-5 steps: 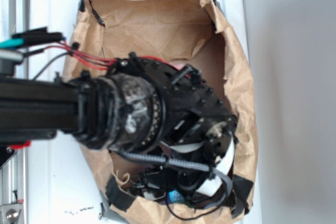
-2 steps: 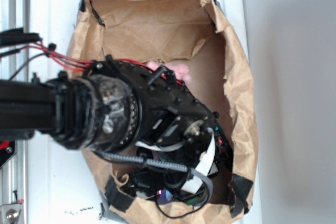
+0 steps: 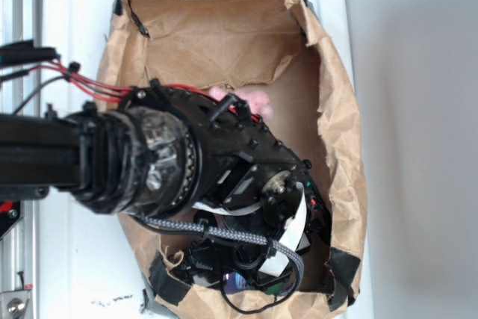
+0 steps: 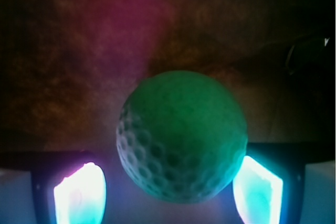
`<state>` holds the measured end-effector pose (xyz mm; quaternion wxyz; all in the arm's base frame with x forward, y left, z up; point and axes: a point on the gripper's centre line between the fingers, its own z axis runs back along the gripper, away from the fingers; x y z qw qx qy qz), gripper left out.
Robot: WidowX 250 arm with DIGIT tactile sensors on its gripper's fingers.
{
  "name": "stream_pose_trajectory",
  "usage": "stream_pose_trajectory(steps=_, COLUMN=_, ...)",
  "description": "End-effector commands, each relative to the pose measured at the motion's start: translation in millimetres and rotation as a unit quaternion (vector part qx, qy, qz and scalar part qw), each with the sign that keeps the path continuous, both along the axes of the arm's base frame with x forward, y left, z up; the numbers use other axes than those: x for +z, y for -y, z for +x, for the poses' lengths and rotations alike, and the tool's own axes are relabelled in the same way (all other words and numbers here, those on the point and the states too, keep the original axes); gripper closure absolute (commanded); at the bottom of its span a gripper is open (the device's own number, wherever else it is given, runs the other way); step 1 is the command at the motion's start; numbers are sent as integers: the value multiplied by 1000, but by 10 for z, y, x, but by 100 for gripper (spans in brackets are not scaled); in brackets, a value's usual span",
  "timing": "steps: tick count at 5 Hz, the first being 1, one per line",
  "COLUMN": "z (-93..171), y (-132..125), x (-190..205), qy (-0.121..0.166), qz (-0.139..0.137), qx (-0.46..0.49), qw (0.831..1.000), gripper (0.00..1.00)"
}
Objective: Grab the green ball.
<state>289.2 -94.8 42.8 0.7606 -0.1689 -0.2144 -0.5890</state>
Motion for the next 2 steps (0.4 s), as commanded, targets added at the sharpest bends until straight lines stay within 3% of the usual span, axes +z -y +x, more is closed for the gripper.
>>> stream_pose_trajectory(steps=1, z=144, y=33, x=301, qy=45, qz=-52, qx=22, qw=997, gripper=0)
stream_pose_trajectory(steps=2, z=163, y=78, x=298, qy=48, qz=-54, qx=28, qw=997, gripper=0)
